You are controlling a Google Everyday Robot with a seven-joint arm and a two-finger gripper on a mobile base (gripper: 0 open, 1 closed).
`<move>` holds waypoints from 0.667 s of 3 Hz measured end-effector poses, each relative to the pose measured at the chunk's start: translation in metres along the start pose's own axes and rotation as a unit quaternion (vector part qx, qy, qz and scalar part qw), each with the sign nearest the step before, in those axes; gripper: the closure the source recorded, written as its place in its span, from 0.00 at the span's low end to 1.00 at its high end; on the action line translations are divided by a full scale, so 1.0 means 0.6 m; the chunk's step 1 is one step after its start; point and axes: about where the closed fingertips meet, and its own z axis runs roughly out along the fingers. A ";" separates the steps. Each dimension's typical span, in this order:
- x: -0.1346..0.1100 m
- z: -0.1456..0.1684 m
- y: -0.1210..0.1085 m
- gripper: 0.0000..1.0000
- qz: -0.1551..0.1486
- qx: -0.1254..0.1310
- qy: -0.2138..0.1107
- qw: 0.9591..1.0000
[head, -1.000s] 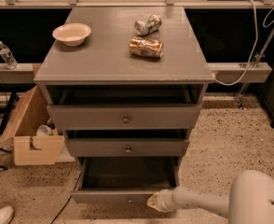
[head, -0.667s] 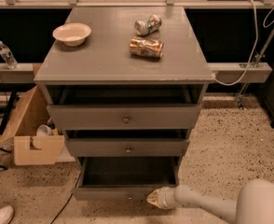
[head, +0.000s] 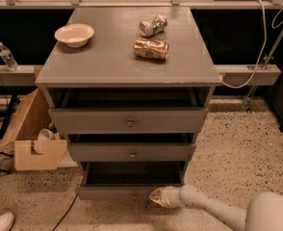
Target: Close bottom drawer
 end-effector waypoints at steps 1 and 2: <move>-0.009 0.018 -0.025 1.00 0.000 0.006 -0.013 1.000; -0.016 0.034 -0.055 1.00 0.003 0.014 -0.027 1.000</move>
Offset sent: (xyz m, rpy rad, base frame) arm 0.0682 0.0074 -0.0012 0.0779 -0.0591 -0.0385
